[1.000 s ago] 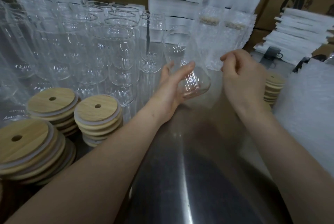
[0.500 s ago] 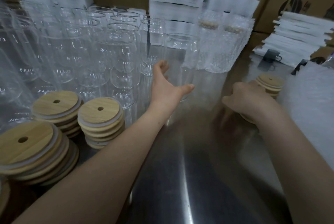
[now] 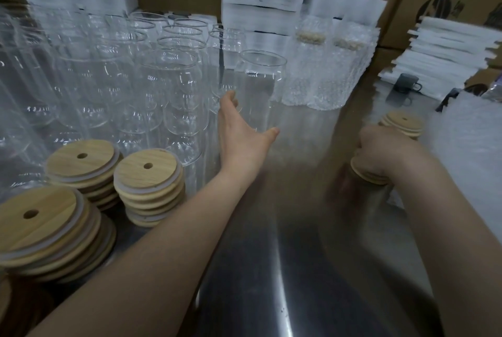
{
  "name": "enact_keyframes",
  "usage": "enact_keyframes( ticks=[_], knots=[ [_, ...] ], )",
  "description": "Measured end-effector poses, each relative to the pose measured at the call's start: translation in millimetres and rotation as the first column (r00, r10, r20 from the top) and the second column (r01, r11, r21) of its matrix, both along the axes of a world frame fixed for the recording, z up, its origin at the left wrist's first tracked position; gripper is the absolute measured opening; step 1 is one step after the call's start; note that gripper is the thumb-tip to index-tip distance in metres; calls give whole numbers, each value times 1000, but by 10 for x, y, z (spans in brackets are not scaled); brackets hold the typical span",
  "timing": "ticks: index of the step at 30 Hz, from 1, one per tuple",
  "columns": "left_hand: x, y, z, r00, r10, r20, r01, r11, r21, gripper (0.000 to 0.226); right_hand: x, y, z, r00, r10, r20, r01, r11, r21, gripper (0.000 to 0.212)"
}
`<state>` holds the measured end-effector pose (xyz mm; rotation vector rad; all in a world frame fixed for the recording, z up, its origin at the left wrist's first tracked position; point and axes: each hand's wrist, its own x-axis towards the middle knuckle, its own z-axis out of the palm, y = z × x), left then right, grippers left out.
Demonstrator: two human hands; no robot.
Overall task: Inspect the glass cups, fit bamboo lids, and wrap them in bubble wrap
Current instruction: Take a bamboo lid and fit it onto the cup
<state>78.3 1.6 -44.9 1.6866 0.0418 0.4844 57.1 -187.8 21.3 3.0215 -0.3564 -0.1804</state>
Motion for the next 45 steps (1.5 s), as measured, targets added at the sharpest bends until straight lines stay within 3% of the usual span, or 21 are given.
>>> enact_keyframes(
  ticks=[6,10,13,16,18,19,21,22,24,26,29,31,34,36,40,45],
  knots=[
    [-40,22,4,994,107,36,-111,987,120,112,56,-88,-14,997,24,73,-27,999,42,18],
    [-96,-2,24,986,139,89,-153,974,168,116,61,-51,-60,989,11,146,-37,984,173,29],
    [-154,-13,59,981,147,127,-172,962,214,114,60,19,-74,958,17,287,-88,968,237,35],
    [-255,-12,120,957,178,230,-246,915,319,103,76,113,-75,884,2,467,-215,889,403,29],
    [-328,-19,170,922,184,340,-326,844,426,94,89,197,-93,845,-106,524,-292,729,619,18],
    [-361,-30,199,900,173,401,-362,808,465,89,90,241,-100,856,-186,483,-301,580,757,12],
    [-413,-66,254,849,121,514,-411,762,500,80,90,328,-102,924,-271,270,-227,180,957,12],
    [-431,-89,277,827,87,555,-420,751,509,75,90,362,-105,949,-268,165,-175,-11,985,14],
    [-454,-134,297,808,3,589,-393,748,535,63,99,403,-117,967,-249,47,-118,-279,953,16],
    [-479,-170,275,813,-86,576,-322,758,567,55,115,428,-139,977,-211,14,-105,-428,898,19],
    [-523,-212,193,849,-210,485,-165,765,622,48,104,449,-146,995,-96,15,-67,-572,817,31],
    [-539,-238,147,899,-279,339,-34,726,687,52,91,464,-143,999,-46,3,-31,-627,778,38],
    [-519,-276,56,931,-312,187,80,679,730,65,78,512,-163,1000,-22,-1,-12,-581,814,41],
    [-505,-287,13,933,-322,159,96,649,755,72,86,535,-181,1000,-24,-10,-5,-542,841,41],
    [-504,-287,-14,926,-354,134,124,619,775,80,82,537,-165,1000,-29,-3,-13,-562,827,40],
    [-466,-214,-19,906,-396,148,129,593,795,77,79,501,-166,1000,-12,12,-17,-559,829,42]
  ],
)
